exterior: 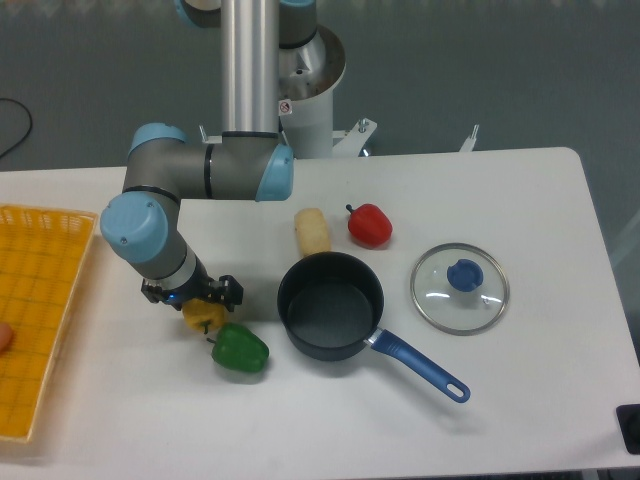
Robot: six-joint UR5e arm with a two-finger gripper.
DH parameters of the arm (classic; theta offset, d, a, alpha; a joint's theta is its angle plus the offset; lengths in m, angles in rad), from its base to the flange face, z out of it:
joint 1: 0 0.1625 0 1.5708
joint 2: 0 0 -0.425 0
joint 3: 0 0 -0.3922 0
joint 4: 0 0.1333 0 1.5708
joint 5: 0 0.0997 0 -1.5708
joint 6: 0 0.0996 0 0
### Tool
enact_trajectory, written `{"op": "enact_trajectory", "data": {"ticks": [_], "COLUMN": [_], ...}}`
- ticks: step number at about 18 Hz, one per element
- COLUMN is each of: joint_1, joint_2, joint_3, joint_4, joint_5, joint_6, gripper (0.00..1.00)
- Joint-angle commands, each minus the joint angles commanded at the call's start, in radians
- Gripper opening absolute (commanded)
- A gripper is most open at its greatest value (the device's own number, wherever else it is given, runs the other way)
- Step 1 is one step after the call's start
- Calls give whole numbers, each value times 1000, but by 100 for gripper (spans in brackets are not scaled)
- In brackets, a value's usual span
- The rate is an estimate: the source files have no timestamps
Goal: Pick up the yellow pepper
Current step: 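Lower the gripper onto the yellow pepper and close on it, then lift the yellow pepper and carry it over the saucepan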
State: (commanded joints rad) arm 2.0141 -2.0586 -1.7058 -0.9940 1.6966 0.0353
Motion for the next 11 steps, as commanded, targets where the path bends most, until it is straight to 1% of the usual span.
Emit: {"op": "enact_trajectory", "data": {"ticks": [1,3,5,9,11], "joint_1": [-2,-5,-5,-2,17], "joint_2": [0,-2,1,14,41], "joint_3": [2,3,6,15,24], "joint_4": [0,-2,-3,-8,-15], "joint_5": [0,0,0,2,2], "joint_6": [2,8,14,58,106], "gripper": [69,62,58,57,57]}}
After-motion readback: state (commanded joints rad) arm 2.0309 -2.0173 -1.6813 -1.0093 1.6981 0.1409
